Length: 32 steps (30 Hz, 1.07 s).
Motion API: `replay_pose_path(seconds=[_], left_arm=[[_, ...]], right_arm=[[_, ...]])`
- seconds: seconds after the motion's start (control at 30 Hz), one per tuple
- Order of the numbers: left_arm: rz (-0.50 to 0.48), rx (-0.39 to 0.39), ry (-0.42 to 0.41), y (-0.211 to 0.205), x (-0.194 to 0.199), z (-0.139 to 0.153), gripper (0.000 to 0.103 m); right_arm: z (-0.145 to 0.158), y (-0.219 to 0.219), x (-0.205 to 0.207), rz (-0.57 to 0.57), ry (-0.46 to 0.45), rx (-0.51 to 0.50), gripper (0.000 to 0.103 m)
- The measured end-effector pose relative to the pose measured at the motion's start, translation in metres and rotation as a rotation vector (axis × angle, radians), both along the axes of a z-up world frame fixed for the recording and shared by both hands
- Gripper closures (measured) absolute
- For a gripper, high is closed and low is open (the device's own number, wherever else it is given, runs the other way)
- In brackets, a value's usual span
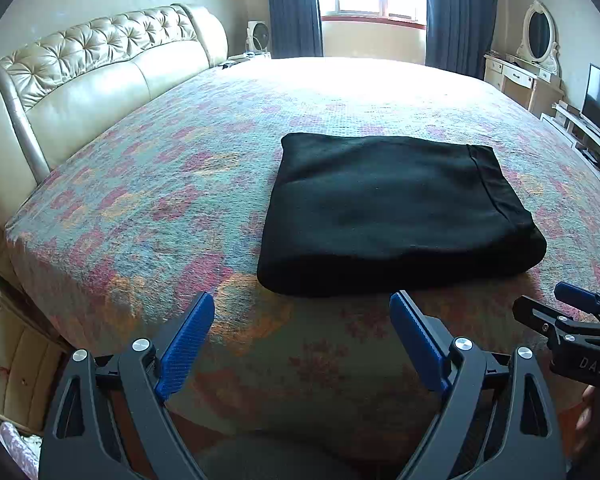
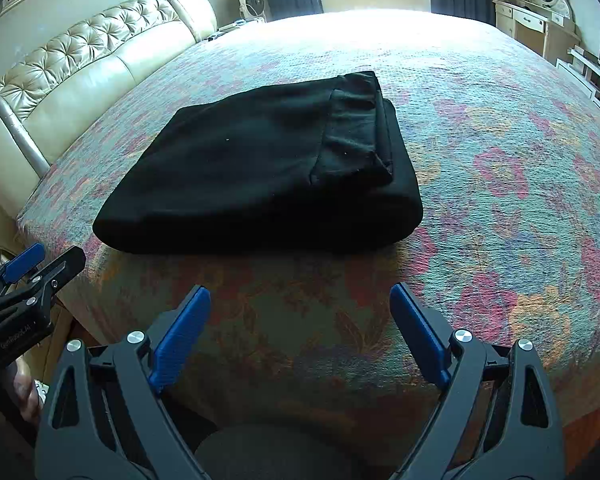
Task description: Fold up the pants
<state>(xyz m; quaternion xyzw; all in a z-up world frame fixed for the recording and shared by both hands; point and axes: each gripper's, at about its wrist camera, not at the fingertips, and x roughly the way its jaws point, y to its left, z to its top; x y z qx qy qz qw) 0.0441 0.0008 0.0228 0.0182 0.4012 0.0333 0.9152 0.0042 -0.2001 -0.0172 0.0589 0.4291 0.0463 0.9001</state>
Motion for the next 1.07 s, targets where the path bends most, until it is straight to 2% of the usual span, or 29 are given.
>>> replay_pose_path(seconds=[0.47, 0.63, 0.7, 0.77, 0.87, 0.97, 1.07], left_arm=[[-0.008, -0.003, -0.003, -0.004, -0.002, 0.001, 0.014], [0.011, 0.043, -0.024, -0.016, -0.006, 0.006, 0.014], [-0.06, 0.034, -0.036, -0.021, -0.01, 0.011, 0.014], [-0.141, 0.06, -0.049, -0.029, -0.012, 0.016, 0.014], [-0.103, 0.069, -0.108, -0.027, -0.014, 0.02, 0.014], [-0.091, 0.01, -0.047, -0.016, -0.002, 0.017, 0.014], [-0.047, 0.034, -0.013, -0.007, 0.007, 0.012, 0.014]], right_arm=[[0.0, -0.001, 0.0, 0.002, 0.0, -0.001, 0.012], [0.0, -0.001, 0.0, 0.003, 0.001, 0.0, 0.012], [0.0, -0.001, 0.0, 0.001, -0.001, 0.002, 0.012], [0.0, -0.002, 0.0, 0.0, -0.001, 0.003, 0.012], [0.002, -0.005, 0.001, -0.006, -0.003, 0.003, 0.012], [0.006, -0.013, 0.003, -0.028, -0.011, 0.013, 0.012], [0.011, -0.024, 0.007, -0.055, -0.017, 0.031, 0.012]])
